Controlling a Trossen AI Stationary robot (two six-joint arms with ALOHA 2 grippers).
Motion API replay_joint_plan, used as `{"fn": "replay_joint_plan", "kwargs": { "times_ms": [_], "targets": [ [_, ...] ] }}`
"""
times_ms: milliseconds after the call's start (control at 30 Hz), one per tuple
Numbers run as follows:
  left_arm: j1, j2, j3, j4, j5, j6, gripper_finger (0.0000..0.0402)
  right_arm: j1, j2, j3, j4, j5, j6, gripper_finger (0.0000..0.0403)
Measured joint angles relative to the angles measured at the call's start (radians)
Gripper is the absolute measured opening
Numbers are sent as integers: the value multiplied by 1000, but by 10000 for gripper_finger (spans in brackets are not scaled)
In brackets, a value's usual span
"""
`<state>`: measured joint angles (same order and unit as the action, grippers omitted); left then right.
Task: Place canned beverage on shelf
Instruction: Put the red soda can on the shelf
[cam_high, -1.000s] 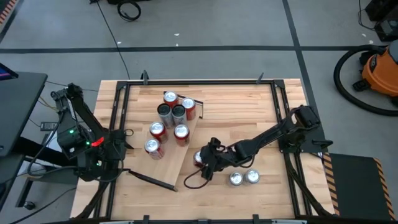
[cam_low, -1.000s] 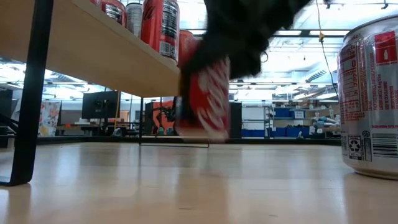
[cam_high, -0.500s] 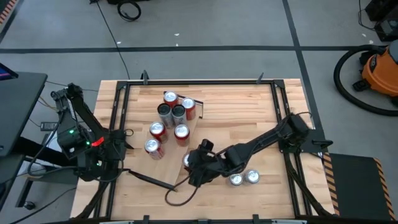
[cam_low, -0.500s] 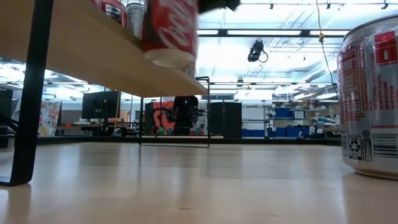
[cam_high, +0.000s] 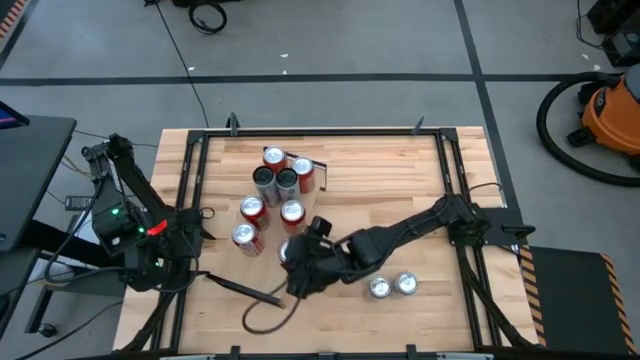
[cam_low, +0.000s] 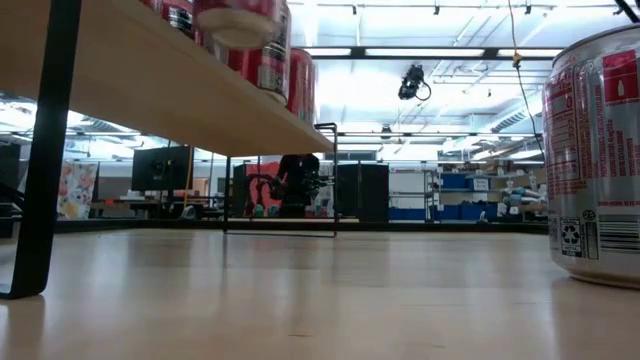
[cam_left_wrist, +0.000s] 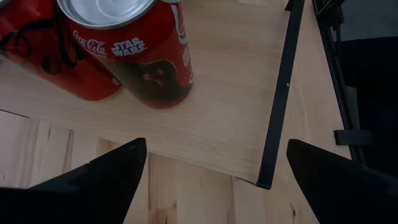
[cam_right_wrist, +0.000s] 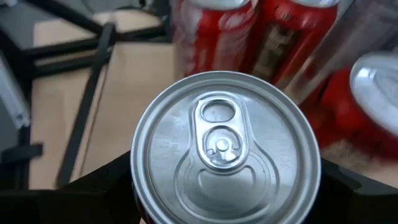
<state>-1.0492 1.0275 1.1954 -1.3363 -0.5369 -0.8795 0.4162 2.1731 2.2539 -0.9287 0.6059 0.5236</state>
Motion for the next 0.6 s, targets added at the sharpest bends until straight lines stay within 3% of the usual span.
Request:
{"fn": "replay_joint_plan", "kwargs": {
  "times_ms": [600],
  "targets": [
    [0,0,0,1,0,3,400,-72,56,-8,185,-95,-160,333]
  ]
}}
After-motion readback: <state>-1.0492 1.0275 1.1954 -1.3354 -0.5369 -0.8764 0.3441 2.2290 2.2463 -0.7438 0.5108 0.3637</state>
